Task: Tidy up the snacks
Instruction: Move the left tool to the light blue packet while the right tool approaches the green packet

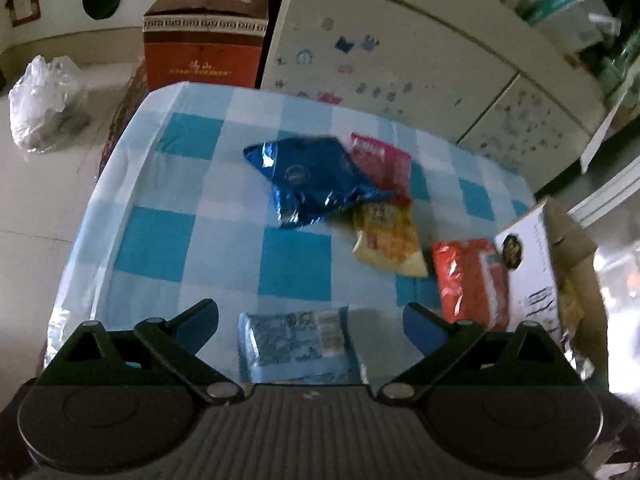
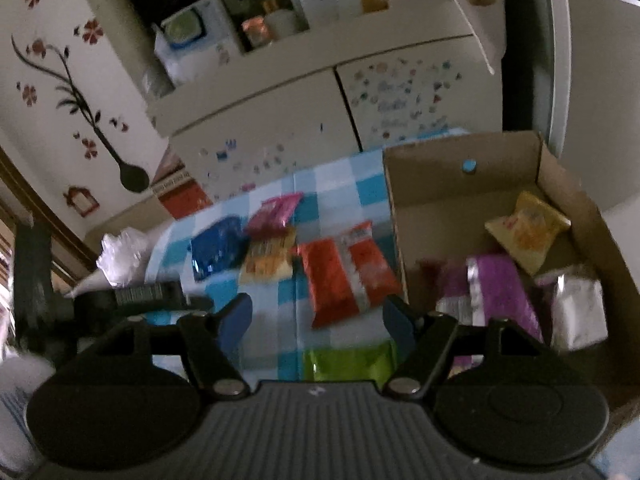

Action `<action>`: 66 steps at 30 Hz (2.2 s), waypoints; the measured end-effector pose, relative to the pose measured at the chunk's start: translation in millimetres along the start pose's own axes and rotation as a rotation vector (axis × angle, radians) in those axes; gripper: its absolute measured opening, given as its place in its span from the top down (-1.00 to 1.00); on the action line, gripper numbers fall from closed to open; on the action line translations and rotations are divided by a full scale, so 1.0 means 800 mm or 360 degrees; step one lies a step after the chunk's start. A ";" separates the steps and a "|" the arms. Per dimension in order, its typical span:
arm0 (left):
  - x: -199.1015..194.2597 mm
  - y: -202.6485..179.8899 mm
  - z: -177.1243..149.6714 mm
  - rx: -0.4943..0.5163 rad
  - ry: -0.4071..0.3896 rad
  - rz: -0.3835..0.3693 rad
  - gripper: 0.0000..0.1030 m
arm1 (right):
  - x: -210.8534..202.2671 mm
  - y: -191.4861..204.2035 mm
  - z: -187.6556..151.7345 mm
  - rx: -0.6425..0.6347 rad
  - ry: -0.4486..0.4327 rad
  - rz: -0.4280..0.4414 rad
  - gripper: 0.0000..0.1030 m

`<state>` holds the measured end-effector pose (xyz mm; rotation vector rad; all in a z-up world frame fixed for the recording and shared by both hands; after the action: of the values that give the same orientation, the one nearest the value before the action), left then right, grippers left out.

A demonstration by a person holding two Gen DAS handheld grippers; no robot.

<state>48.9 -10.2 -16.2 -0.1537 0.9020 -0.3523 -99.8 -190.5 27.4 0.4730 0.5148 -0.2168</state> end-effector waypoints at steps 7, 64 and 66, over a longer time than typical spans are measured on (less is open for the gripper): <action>0.000 -0.005 0.004 0.0004 0.0020 -0.0012 -0.95 | 0.004 0.020 -0.051 -0.0109 0.0009 -0.0114 -0.51; 0.028 0.020 -0.005 0.0017 0.0191 -0.0002 -0.95 | 0.112 0.046 -0.118 -0.0344 -0.0147 -0.0549 -0.94; 0.030 0.016 -0.008 0.0034 0.0196 -0.0017 -0.95 | 0.115 0.045 -0.120 -0.0351 -0.0131 -0.0536 -0.94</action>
<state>60.3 -6.8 -41.7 -0.1183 1.0190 -0.3841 -50.6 -119.8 -80.6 0.1591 0.5292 -0.4948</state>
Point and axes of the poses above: each gripper's, at about its wrist camera, not at the fingertips, and x roughly the way its jaws point, y to its left, z to its top, the point moved 6 cm from there along x, roughly the way its jaws point, and after that the axes turned 13 degrees about -y, right-handed, at the moved point
